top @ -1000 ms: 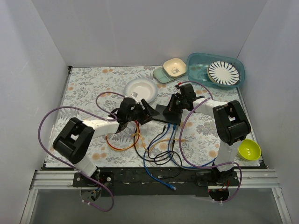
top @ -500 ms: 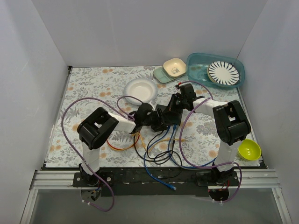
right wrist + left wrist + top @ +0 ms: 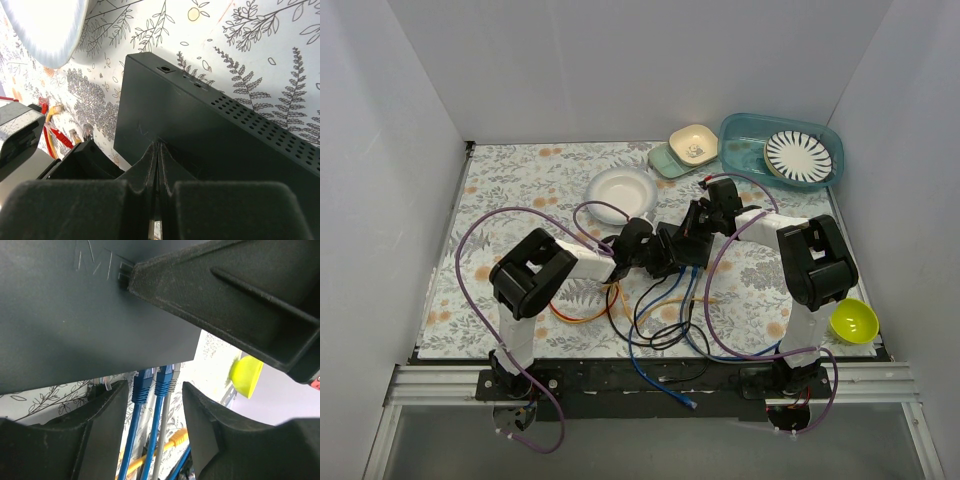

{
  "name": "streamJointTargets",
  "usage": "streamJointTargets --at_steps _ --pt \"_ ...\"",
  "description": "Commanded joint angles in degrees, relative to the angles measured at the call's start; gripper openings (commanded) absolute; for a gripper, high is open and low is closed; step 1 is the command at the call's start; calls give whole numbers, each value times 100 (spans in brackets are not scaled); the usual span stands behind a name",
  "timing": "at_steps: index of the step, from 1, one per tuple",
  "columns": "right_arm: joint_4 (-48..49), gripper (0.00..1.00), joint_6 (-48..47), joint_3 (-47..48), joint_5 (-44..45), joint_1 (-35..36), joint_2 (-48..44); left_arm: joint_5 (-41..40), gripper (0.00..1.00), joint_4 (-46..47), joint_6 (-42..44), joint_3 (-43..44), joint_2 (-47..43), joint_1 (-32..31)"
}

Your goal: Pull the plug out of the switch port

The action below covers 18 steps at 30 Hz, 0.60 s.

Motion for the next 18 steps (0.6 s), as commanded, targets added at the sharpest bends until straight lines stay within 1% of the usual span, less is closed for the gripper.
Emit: streamJointTargets --at_steps 1,4,5,8,9,14,18 --pt "-720 6 -243 -267 544 -62 299 -786 45 -280 362 107 148 -31" --pt "-720 6 -234 -276 526 -62 317 -979 42 -315 310 72 201 -22" --pt "-703 6 -234 -276 526 -62 317 -997 37 -315 249 63 227 -31" --pt "-694 6 -234 -311 526 -62 299 -989 29 -262 99 72 333 -22" --pt "-694 6 -234 -311 535 -62 299 -980 28 -236 29 89 368 -13" --pt "-667 6 -225 -399 535 -62 247 -918 29 -148 -331 81 552 13" --pt "-623 6 -208 -522 535 -62 194 -821 39 27 -700 28 632 92"
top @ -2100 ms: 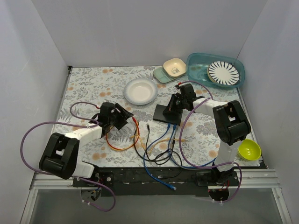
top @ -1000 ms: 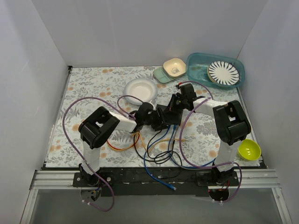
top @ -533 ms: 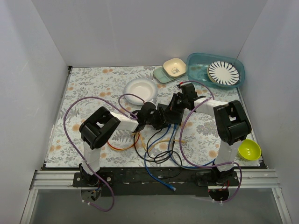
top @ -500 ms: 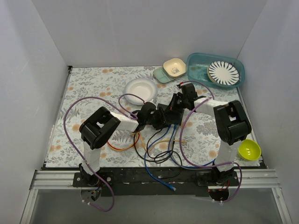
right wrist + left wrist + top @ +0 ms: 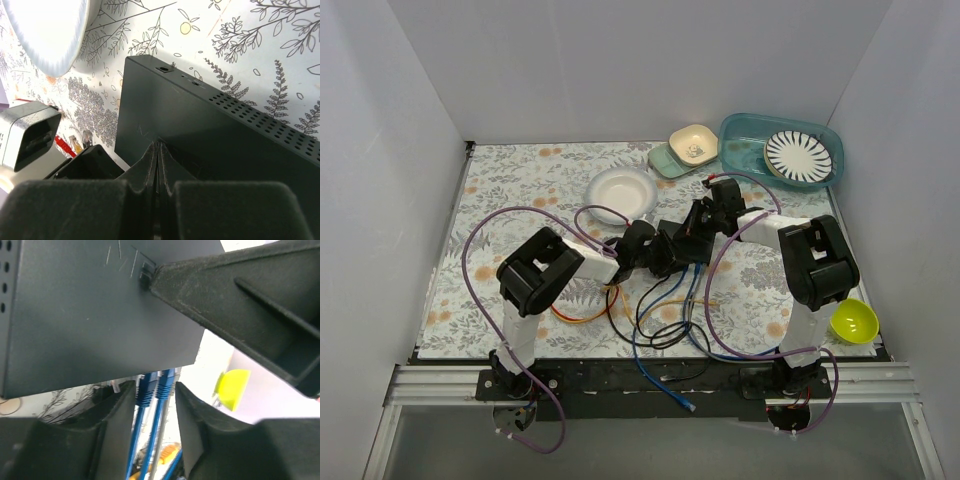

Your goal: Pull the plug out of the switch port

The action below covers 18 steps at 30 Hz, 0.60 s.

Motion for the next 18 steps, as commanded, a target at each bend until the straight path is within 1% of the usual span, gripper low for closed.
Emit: streamJointTargets --at_steps 1,4,6,7,9,10,14,16,18 --pt "-820 6 -219 -430 493 -5 192 -531 40 -252 -277 -62 354 184" --pt "-811 6 -210 -492 484 -5 174 -504 40 -190 -409 -88 398 246" --pt "-794 6 -201 -510 484 4 174 -487 36 -147 -444 -97 433 272" --pt "-794 6 -201 -536 476 -5 165 -487 31 -155 -479 -88 459 281" --pt "-785 6 -201 -536 458 -5 148 -469 24 -76 -497 -115 521 298" --pt "-785 6 -184 -553 458 -5 139 -408 16 -58 -497 -106 539 307" --pt "-741 6 -157 -536 607 -5 -107 -355 3 20 -445 -185 539 316" --pt "-828 6 -157 -440 642 -5 -212 -355 0 47 -444 -273 495 316" --pt "-925 6 -157 -299 669 -14 -257 -302 0 56 -383 -299 469 334"
